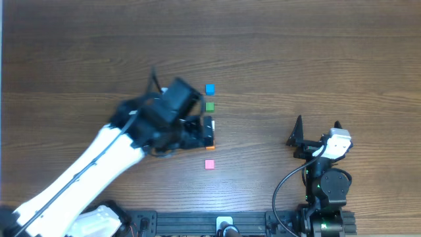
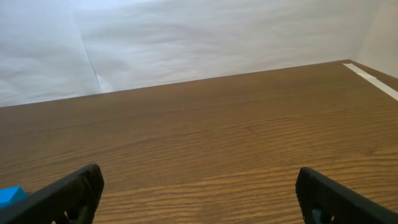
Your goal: Stack Cubes
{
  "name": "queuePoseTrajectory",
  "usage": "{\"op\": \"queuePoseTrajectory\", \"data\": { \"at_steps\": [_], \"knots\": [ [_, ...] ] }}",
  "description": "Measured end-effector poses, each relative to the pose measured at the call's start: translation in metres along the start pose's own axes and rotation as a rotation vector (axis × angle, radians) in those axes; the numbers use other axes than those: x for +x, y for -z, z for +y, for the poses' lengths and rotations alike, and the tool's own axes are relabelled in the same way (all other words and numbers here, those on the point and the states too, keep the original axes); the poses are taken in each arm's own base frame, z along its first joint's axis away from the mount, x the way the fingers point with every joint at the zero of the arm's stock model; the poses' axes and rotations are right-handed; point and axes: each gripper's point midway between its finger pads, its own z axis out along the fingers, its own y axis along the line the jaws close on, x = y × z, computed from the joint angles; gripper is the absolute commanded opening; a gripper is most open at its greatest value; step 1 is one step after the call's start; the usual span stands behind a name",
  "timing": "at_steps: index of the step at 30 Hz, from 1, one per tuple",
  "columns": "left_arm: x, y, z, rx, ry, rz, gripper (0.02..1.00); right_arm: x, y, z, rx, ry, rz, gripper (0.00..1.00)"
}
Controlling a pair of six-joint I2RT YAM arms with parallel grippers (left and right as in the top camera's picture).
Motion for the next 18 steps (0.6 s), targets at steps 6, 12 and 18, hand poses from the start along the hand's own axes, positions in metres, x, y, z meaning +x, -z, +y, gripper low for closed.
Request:
{"op": "queuePoseTrajectory", "data": {
  "at_steps": [6,12,18],
  "knots": [
    [0.007,-0.047,-0.017,-0.082,0.032,0.046,1.0,0.0,0.0,0.0,0.0,-0.001,0.0,0.991],
    [0.013,-0.084,-0.016,-0.106,0.051,0.054,1.0,0.0,0.0,0.0,0.0,0.0,0.0,0.993],
    [0.031,-0.121,0.013,-0.134,0.086,0.089,1.0,0.0,0.0,0.0,0.0,-0.001,0.0,0.991]
  ]
}}
